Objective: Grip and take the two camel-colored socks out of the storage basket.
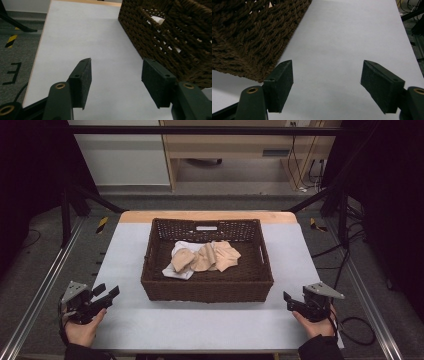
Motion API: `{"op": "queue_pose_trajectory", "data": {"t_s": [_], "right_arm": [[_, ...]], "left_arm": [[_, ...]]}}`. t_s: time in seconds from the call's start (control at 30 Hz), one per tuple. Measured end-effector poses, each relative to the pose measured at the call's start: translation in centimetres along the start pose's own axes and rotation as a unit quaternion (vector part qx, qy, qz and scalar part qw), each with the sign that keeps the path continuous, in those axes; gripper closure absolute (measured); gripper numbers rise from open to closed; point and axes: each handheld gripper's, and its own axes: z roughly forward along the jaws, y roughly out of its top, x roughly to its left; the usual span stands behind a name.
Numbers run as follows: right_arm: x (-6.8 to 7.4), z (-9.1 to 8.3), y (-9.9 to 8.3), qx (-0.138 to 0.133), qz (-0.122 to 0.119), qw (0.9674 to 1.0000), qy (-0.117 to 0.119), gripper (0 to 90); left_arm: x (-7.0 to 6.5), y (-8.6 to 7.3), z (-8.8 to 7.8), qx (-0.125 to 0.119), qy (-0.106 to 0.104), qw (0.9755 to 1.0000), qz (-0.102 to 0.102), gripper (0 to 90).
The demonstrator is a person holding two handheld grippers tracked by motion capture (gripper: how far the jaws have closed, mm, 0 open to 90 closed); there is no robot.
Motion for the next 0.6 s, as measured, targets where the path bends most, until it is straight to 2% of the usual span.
{"op": "queue_pose_trajectory", "data": {"t_s": [0.37,0.6], "right_arm": [[0.2,0.0,-0.1,0.002,-0.016,0.9999,0.002,26.5],[0.2,0.0,0.0,0.004,-0.021,0.9998,0.004,26.5]], "left_arm": [[-1.1,0.9,-0.7,-0.021,-0.002,0.9997,0.009,42.8],[-1.9,1.7,-1.0,-0.035,-0.013,0.9992,0.014,42.1]]}}
